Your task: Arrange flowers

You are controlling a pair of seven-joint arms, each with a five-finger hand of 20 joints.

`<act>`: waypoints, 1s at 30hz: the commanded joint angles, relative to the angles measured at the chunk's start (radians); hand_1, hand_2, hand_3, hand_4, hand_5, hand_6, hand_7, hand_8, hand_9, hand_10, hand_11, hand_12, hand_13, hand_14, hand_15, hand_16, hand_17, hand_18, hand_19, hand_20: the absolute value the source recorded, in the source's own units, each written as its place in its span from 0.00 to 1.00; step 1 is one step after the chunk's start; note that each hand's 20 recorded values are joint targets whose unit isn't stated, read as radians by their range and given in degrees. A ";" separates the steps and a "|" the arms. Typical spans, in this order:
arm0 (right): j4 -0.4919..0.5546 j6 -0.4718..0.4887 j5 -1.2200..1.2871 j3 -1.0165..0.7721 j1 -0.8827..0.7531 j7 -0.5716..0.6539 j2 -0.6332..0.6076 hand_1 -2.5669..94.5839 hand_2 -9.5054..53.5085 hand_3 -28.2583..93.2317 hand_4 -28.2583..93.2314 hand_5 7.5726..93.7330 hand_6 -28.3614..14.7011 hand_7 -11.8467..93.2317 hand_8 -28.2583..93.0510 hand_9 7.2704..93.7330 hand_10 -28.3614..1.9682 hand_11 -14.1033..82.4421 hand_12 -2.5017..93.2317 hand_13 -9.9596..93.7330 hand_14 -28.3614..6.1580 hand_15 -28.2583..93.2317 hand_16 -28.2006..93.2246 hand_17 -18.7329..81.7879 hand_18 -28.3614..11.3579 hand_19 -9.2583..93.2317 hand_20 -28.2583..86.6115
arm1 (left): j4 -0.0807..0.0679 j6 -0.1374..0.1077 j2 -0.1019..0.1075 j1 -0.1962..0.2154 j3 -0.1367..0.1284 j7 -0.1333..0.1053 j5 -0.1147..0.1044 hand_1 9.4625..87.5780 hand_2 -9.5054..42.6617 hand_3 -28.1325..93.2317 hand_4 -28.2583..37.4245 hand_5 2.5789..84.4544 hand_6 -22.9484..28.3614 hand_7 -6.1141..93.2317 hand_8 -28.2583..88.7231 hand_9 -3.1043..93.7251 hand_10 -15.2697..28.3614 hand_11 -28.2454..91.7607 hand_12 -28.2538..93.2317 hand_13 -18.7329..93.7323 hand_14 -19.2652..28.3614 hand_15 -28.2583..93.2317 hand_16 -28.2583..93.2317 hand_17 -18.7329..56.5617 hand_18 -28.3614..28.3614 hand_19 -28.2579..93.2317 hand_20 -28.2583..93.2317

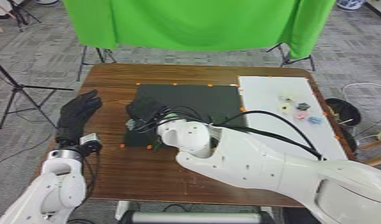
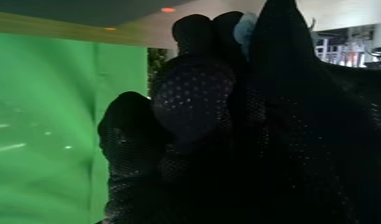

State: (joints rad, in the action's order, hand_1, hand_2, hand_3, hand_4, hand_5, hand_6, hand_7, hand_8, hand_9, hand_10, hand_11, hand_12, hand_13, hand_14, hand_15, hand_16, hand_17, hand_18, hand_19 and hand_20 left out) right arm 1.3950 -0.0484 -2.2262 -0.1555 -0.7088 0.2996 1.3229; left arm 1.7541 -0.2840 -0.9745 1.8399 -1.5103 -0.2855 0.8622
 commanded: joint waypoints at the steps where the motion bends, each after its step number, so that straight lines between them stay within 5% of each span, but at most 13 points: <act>1: -0.002 0.008 0.002 -0.002 0.023 0.012 -0.011 0.58 0.00 0.75 0.07 0.80 0.74 0.39 0.26 0.80 0.59 0.26 0.29 0.95 0.76 0.69 0.52 0.82 0.46 1.00 0.68 | 0.004 0.023 -0.006 0.006 -0.004 0.007 0.000 0.12 0.17 0.81 0.00 0.57 0.49 0.22 0.18 0.51 0.65 0.39 0.32 0.50 0.74 0.38 0.21 0.37 0.71 0.32 0.37; 23: 0.017 0.125 0.013 0.005 0.063 0.021 -0.034 0.56 0.00 0.76 0.09 0.76 0.73 0.39 0.26 0.76 0.57 0.29 0.24 0.94 0.75 0.69 0.51 0.81 0.44 1.00 0.68 | 0.019 0.020 -0.007 0.026 -0.025 0.006 0.000 0.12 0.15 0.82 0.00 0.56 0.49 0.22 0.18 0.51 0.65 0.39 0.32 0.50 0.74 0.38 0.21 0.36 0.71 0.32 0.37; 30: 0.044 0.210 0.025 -0.014 0.070 0.021 -0.051 0.53 0.00 0.76 0.10 0.69 0.70 0.39 0.26 0.72 0.55 0.30 0.21 0.93 0.76 0.69 0.51 0.80 0.44 1.00 0.68 | 0.022 0.023 -0.009 0.032 -0.032 0.012 0.001 0.13 0.15 0.82 0.00 0.56 0.49 0.22 0.18 0.51 0.65 0.39 0.32 0.50 0.74 0.38 0.21 0.36 0.71 0.32 0.37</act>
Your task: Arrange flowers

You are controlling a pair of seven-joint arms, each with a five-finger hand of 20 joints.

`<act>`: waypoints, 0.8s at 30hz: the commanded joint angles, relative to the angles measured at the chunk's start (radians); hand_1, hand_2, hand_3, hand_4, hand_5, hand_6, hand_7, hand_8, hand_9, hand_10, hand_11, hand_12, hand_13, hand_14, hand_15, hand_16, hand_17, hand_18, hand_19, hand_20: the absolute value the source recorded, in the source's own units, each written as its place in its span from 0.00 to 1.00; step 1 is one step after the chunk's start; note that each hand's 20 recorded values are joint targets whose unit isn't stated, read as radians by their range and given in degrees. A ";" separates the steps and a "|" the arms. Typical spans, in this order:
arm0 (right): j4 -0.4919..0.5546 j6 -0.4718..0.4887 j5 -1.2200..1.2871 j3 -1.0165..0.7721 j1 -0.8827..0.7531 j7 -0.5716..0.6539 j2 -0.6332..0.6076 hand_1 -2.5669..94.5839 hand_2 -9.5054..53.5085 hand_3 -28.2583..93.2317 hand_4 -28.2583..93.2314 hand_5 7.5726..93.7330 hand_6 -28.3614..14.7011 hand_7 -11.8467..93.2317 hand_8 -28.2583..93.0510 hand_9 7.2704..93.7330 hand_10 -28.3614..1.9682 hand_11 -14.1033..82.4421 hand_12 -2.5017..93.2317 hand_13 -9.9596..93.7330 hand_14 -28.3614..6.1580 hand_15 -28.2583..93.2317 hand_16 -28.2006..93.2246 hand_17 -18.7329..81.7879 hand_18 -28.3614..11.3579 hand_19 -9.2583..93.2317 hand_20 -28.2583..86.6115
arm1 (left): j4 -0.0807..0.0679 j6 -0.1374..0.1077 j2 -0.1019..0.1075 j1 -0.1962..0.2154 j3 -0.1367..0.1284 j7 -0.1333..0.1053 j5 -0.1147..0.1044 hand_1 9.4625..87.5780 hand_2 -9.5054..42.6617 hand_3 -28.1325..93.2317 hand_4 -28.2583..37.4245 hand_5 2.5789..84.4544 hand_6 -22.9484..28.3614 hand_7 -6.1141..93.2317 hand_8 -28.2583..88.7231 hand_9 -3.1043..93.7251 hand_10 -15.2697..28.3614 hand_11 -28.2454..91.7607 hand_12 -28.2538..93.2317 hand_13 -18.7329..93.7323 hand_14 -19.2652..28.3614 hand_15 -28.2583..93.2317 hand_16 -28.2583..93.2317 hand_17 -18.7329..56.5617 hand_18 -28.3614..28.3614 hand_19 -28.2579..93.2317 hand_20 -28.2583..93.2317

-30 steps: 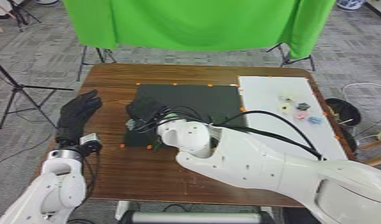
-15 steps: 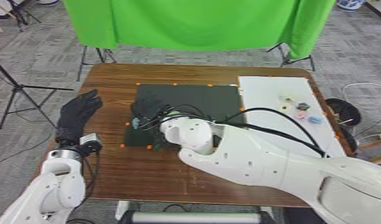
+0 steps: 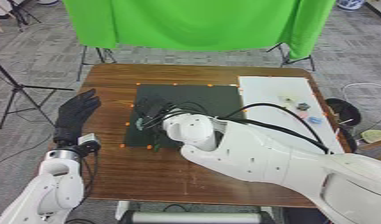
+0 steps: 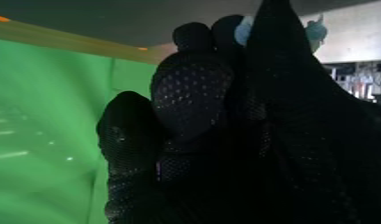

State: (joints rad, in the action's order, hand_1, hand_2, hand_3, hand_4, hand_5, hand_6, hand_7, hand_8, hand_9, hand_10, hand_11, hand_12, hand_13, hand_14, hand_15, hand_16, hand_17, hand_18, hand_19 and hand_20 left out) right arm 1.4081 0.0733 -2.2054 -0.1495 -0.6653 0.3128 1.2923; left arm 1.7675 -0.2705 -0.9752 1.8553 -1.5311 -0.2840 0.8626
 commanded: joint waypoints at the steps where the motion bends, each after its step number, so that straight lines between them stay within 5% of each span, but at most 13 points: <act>1: 0.034 0.091 0.004 -0.016 0.032 0.009 -0.024 0.53 0.00 0.76 0.10 0.68 0.70 0.39 0.26 0.71 0.54 0.30 0.21 0.93 0.76 0.69 0.51 0.80 0.44 1.00 0.68 | 0.008 0.008 -0.007 0.016 -0.011 0.008 0.001 0.13 0.15 0.82 0.00 0.56 0.49 0.22 0.18 0.51 0.65 0.39 0.32 0.50 0.74 0.38 0.21 0.36 0.71 0.32 0.37; 24: 0.119 0.232 0.062 -0.030 0.055 -0.016 -0.073 0.41 0.00 0.83 0.10 0.60 0.71 0.35 0.13 0.64 0.52 0.27 0.21 0.90 0.74 0.69 0.50 0.77 0.42 1.00 0.67 | 0.016 0.002 -0.006 0.033 -0.024 0.013 0.000 0.14 0.14 0.82 0.00 0.56 0.49 0.22 0.18 0.51 0.65 0.39 0.32 0.50 0.74 0.38 0.21 0.36 0.71 0.32 0.37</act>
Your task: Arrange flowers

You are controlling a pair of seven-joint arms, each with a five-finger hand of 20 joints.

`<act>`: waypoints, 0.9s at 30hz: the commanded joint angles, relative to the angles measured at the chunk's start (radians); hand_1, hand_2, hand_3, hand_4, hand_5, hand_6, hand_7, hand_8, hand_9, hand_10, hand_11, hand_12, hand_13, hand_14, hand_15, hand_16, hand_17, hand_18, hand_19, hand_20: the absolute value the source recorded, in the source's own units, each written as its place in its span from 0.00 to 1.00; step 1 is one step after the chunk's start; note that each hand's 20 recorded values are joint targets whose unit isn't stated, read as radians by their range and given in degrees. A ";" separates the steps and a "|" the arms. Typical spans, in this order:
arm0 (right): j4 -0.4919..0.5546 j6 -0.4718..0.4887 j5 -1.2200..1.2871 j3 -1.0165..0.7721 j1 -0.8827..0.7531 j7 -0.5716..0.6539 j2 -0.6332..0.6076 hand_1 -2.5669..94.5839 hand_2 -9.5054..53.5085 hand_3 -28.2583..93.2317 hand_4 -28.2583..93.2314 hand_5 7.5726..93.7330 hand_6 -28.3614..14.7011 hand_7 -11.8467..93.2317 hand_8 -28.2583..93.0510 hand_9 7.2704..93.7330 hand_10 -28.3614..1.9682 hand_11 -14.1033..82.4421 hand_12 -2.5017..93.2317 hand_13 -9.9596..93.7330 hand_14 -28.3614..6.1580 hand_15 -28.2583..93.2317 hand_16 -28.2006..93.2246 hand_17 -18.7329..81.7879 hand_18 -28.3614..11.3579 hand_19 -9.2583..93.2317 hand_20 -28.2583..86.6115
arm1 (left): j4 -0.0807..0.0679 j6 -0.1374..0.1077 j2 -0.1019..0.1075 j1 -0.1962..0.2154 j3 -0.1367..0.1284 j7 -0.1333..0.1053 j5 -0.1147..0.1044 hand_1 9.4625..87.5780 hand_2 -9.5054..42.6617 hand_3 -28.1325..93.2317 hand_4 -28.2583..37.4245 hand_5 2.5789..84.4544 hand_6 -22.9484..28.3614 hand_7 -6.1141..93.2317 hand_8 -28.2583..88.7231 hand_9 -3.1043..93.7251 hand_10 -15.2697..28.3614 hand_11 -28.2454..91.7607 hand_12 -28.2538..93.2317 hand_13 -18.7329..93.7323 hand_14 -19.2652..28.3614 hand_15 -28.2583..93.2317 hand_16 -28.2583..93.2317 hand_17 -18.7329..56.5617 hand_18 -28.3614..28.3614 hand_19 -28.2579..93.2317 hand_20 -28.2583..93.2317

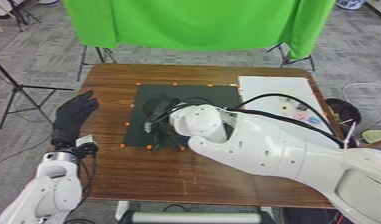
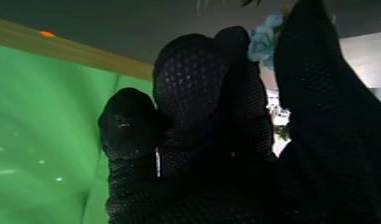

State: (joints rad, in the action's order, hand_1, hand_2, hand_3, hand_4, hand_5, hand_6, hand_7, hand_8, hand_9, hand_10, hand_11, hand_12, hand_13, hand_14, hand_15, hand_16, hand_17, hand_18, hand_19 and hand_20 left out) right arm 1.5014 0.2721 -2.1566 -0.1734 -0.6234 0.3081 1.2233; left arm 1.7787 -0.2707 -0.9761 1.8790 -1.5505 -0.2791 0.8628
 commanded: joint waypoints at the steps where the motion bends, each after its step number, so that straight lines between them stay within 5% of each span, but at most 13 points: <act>1: 0.029 0.037 0.018 -0.006 0.014 -0.010 -0.005 0.41 0.00 0.83 0.10 0.60 0.71 0.35 0.14 0.63 0.52 0.27 0.21 0.90 0.74 0.69 0.50 0.77 0.42 1.00 0.67 | 0.005 0.002 -0.005 0.010 -0.004 0.006 -0.001 0.14 0.14 0.82 0.00 0.56 0.49 0.22 0.18 0.51 0.65 0.39 0.32 0.50 0.74 0.38 0.21 0.36 0.71 0.32 0.37; 21: 0.067 0.104 0.069 -0.105 0.007 0.003 -0.024 0.26 0.00 0.80 0.12 0.53 0.66 0.27 0.16 0.56 0.46 0.23 0.21 0.88 0.67 0.66 0.50 0.74 0.35 1.00 0.66 | 0.004 0.007 -0.005 0.012 -0.003 0.016 0.001 0.14 0.14 0.82 0.00 0.56 0.49 0.22 0.18 0.51 0.65 0.39 0.32 0.50 0.74 0.38 0.21 0.36 0.71 0.32 0.37; 27: 0.197 0.034 0.115 -0.251 -0.012 0.024 -0.158 0.25 0.00 0.79 0.13 0.52 0.65 0.25 0.17 0.54 0.45 0.22 0.22 0.88 0.67 0.66 0.49 0.73 0.34 1.00 0.66 | 0.006 0.014 -0.011 0.020 -0.005 0.023 0.004 0.14 0.14 0.82 0.00 0.56 0.49 0.22 0.18 0.51 0.65 0.39 0.32 0.50 0.74 0.38 0.21 0.36 0.71 0.32 0.37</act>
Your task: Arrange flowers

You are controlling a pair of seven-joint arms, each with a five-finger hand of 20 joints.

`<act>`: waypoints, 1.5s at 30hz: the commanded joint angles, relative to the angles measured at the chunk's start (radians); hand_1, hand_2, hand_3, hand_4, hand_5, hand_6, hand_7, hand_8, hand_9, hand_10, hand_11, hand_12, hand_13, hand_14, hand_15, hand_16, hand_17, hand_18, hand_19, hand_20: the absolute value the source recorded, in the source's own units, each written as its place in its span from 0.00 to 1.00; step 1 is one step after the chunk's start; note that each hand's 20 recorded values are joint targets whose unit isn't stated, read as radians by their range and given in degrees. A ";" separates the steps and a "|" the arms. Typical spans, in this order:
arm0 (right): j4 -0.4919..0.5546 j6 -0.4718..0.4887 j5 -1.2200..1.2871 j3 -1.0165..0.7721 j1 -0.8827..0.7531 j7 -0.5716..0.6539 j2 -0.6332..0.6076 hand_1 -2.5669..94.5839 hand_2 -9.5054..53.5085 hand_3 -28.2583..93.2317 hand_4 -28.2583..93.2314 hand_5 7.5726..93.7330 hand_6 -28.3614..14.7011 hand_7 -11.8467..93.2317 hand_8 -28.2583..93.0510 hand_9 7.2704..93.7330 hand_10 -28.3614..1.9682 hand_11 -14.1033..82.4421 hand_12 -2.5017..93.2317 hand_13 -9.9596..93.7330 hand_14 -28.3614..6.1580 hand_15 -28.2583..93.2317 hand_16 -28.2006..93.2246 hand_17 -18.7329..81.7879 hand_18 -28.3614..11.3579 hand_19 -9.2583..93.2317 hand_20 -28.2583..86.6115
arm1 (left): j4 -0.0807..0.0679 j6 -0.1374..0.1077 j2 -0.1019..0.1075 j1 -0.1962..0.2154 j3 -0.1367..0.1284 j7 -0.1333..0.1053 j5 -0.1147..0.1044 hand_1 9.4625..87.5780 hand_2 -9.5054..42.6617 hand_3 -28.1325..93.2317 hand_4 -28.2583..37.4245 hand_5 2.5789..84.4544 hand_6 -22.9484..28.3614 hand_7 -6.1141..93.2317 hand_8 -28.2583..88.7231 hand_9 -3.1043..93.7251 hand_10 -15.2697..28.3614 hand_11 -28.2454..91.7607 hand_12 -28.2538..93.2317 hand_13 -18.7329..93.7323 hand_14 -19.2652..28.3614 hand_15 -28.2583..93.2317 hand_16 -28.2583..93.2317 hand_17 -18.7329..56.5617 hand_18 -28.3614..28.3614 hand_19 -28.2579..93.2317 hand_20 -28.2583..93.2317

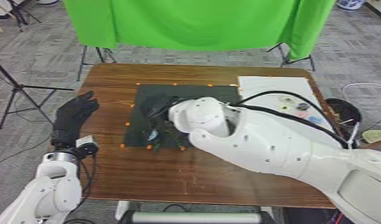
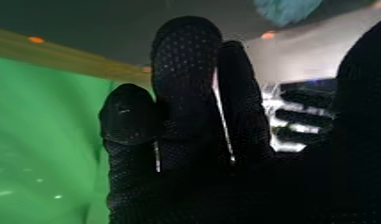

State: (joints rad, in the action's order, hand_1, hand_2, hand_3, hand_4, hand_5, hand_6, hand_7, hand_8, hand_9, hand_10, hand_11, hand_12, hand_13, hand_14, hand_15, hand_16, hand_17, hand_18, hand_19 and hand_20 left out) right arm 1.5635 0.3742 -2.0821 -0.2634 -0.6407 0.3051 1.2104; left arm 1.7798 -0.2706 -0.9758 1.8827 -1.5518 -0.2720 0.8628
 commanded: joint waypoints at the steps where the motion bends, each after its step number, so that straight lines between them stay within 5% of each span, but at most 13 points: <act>1: 0.165 -0.086 0.042 -0.186 -0.003 0.031 -0.184 0.24 0.00 0.79 0.13 0.52 0.65 0.25 0.17 0.54 0.45 0.22 0.22 0.88 0.66 0.66 0.49 0.73 0.34 1.00 0.66 | 0.006 0.012 -0.012 0.021 -0.008 0.015 0.004 0.14 0.14 0.82 0.00 0.56 0.49 0.22 0.18 0.51 0.65 0.39 0.32 0.50 0.74 0.38 0.21 0.36 0.71 0.32 0.37; 10: 0.357 -0.139 0.090 -0.568 -0.271 0.133 -0.522 0.23 0.00 0.78 0.12 0.46 0.62 0.22 0.18 0.53 0.38 0.22 0.21 0.88 0.64 0.66 0.49 0.73 0.32 1.00 0.65 | 0.027 0.003 -0.016 0.065 -0.043 0.010 -0.007 0.14 0.14 0.82 0.00 0.56 0.49 0.22 0.18 0.51 0.65 0.39 0.32 0.50 0.74 0.38 0.21 0.36 0.71 0.32 0.37; 15: 0.368 -0.150 0.095 -0.746 -0.466 0.185 -0.616 0.23 0.00 0.76 0.12 0.45 0.62 0.21 0.18 0.54 0.36 0.22 0.21 0.88 0.63 0.66 0.49 0.72 0.32 1.00 0.65 | 0.023 0.007 -0.022 0.054 -0.037 0.009 -0.010 0.14 0.14 0.82 0.00 0.56 0.49 0.22 0.18 0.51 0.65 0.39 0.32 0.50 0.74 0.38 0.21 0.36 0.71 0.32 0.37; 45: 0.221 -0.089 0.090 -0.889 -0.742 0.291 -0.654 0.28 0.00 0.78 0.12 0.51 0.63 0.24 0.18 0.64 0.40 0.27 0.24 0.89 0.62 0.70 0.50 0.74 0.31 1.00 0.67 | 0.042 0.003 -0.043 0.081 -0.047 0.006 -0.010 0.15 0.14 0.81 0.00 0.56 0.49 0.22 0.18 0.51 0.65 0.39 0.32 0.50 0.75 0.38 0.21 0.36 0.72 0.32 0.37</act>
State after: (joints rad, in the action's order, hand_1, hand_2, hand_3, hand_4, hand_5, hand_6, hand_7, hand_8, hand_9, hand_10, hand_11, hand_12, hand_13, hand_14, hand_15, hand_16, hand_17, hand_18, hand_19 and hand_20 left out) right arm 1.8063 0.2731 -1.9765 -1.1446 -1.3487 0.5714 0.5608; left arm 1.8165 -0.2693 -1.0055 1.9489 -1.5968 -0.2656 0.8610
